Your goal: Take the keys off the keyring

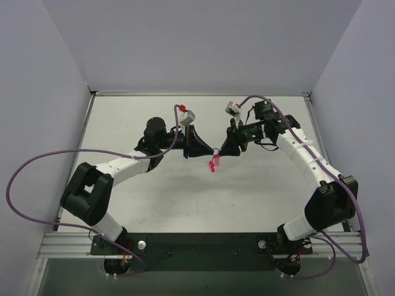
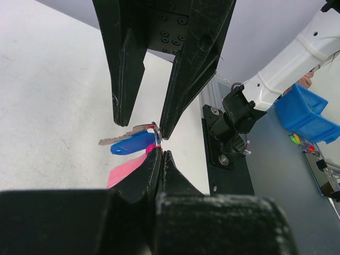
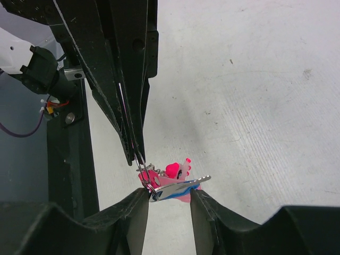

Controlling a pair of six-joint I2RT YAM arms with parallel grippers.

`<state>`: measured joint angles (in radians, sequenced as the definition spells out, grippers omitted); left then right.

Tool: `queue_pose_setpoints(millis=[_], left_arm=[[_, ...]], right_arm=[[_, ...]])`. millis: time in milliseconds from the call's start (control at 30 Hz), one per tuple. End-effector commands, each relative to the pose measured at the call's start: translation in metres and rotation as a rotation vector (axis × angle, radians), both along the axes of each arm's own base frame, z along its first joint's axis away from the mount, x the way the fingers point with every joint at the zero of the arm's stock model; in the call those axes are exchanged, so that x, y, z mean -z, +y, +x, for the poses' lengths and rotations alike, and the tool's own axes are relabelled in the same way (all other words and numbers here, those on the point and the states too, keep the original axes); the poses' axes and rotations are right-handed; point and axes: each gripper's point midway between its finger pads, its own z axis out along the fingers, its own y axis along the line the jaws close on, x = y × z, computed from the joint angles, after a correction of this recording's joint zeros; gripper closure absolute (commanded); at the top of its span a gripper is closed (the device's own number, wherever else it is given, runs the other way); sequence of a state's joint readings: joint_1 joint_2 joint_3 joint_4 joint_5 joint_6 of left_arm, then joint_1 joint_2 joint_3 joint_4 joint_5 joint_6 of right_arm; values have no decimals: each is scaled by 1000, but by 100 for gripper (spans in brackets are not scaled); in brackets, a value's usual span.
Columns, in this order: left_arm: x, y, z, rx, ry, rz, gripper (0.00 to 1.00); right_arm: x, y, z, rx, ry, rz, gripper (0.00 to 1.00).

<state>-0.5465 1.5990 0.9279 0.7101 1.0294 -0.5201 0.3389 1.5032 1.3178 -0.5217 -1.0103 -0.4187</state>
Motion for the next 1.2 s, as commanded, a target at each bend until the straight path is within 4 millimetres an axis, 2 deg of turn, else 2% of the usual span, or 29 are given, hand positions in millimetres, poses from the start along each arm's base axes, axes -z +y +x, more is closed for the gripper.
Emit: queue_pose_setpoints(millis=[0,467,867,1000,1167], left_arm=[[-28,2,-7,24,-95,-57,100],[-26,3,-5,19,-92,-50,100],[-26,4,-4,13,-92,-50,100],[-26,4,-4,15,-89,-50,100],[-24,3,-4,15,-85,-47,100]], right_arm=[[-20,6,-11,-59,-42,90,62],[-22,10,-27,-129,-49,135,59],[-18,7,-40,-200,-61,142,61],[-16,6,-40,-207,-70,137,61],[-13,6,-35,-200,-72,126,66]])
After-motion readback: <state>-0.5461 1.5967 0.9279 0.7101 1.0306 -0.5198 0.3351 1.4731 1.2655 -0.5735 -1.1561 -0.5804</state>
